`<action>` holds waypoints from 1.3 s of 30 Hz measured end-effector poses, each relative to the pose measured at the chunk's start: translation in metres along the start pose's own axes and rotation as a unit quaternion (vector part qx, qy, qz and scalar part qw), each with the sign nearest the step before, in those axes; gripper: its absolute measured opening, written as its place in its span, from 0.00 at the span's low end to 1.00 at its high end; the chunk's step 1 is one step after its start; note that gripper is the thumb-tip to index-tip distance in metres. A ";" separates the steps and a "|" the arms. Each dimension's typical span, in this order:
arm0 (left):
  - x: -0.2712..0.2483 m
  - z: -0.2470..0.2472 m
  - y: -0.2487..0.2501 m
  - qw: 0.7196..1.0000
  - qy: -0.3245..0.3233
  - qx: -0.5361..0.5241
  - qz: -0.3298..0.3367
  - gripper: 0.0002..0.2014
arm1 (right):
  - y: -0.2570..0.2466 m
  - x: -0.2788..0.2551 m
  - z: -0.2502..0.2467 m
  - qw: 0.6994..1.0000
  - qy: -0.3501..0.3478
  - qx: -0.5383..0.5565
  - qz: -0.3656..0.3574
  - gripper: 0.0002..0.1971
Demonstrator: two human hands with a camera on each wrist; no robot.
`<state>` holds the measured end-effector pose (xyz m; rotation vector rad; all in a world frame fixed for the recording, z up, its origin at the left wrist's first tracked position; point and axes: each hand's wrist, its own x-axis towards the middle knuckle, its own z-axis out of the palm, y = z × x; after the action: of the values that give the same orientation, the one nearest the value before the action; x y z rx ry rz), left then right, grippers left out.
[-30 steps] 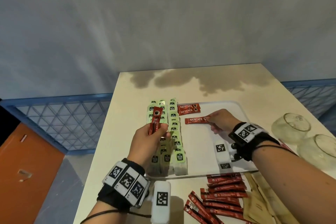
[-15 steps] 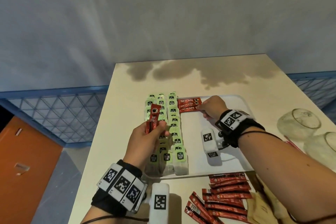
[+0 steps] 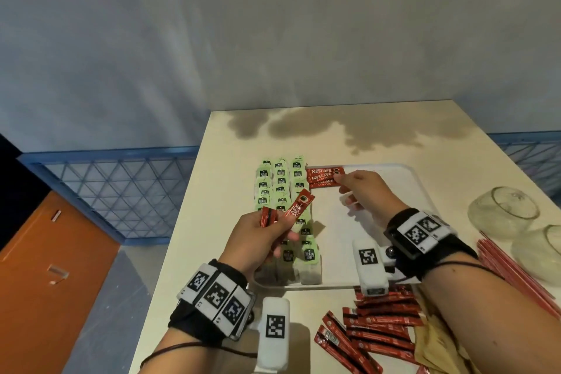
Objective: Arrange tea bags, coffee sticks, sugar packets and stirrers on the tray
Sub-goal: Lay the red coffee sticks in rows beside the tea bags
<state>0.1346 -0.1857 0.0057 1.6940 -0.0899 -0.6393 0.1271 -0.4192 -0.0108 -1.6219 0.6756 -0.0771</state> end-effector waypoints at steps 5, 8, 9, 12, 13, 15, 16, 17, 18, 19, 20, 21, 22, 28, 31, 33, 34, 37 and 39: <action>-0.007 0.010 0.001 0.999 0.011 0.044 0.022 0.06 | -0.002 -0.050 0.007 0.989 -0.125 -0.037 -0.064 0.12; -0.013 0.014 0.002 0.997 0.016 0.056 0.043 0.04 | 0.003 -0.062 0.010 0.988 -0.131 -0.026 -0.078 0.08; -0.016 0.014 0.001 0.997 0.021 0.053 0.046 0.04 | 0.004 -0.066 0.009 0.990 -0.120 -0.016 -0.078 0.08; -0.024 0.012 0.000 0.999 0.033 0.004 0.027 0.06 | 0.008 -0.073 0.005 0.992 -0.096 0.018 -0.078 0.08; -0.026 0.011 0.000 0.999 0.033 -0.021 0.012 0.07 | 0.009 -0.076 0.004 0.992 -0.094 0.024 -0.077 0.08; -0.030 0.011 0.000 0.997 0.026 -0.065 -0.019 0.09 | 0.010 -0.082 0.002 0.991 -0.100 0.033 -0.079 0.08; -0.034 0.011 0.000 0.996 0.021 -0.080 -0.027 0.09 | 0.009 -0.086 0.001 0.991 -0.104 0.037 -0.081 0.08; -0.033 0.011 -0.001 0.995 0.018 -0.091 -0.032 0.10 | 0.008 -0.088 0.000 0.990 -0.107 0.038 -0.078 0.08; -0.033 0.011 -0.002 0.995 0.020 -0.094 -0.031 0.09 | 0.007 -0.089 -0.001 0.990 -0.113 0.038 -0.073 0.09; -0.035 0.011 -0.002 0.995 0.028 -0.088 -0.026 0.07 | 0.006 -0.092 -0.002 0.989 -0.124 0.035 -0.066 0.09; -0.037 0.012 -0.002 0.996 0.039 -0.073 -0.017 0.05 | 0.005 -0.095 -0.004 0.988 -0.138 0.023 -0.063 0.10; -0.040 0.013 -0.002 0.997 0.051 -0.050 -0.006 0.03 | 0.004 -0.098 -0.005 0.986 -0.154 -0.002 -0.063 0.10; -0.041 0.014 -0.002 0.998 0.061 -0.027 0.009 0.02 | 0.003 -0.100 -0.005 0.982 -0.173 -0.036 -0.067 0.10; -0.044 0.028 -0.002 0.996 0.071 0.019 0.057 0.03 | 0.002 -0.104 0.004 0.974 -0.198 -0.075 -0.085 0.07; -0.041 0.026 -0.002 0.994 0.099 -0.005 0.047 0.00 | 0.004 -0.097 -0.003 0.985 -0.153 -0.044 -0.064 0.12; -0.038 0.024 -0.002 0.992 0.112 -0.012 0.050 0.00 | 0.006 -0.093 -0.008 0.987 -0.156 -0.008 -0.047 0.09; -0.037 0.024 -0.001 0.992 0.113 -0.010 0.054 0.02 | 0.007 -0.090 -0.010 0.984 -0.171 0.011 -0.040 0.07; -0.036 0.023 0.006 0.995 0.081 -0.016 0.060 0.10 | 0.005 -0.080 -0.018 0.978 -0.198 0.055 -0.023 0.08; -0.034 0.018 0.013 0.997 0.058 -0.001 0.044 0.14 | 0.003 -0.066 -0.024 0.984 -0.173 0.050 -0.019 0.08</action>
<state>0.1016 -0.1911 0.0282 1.7115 -0.0809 -0.4751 0.0614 -0.4093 0.0130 -1.5030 0.3678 0.1391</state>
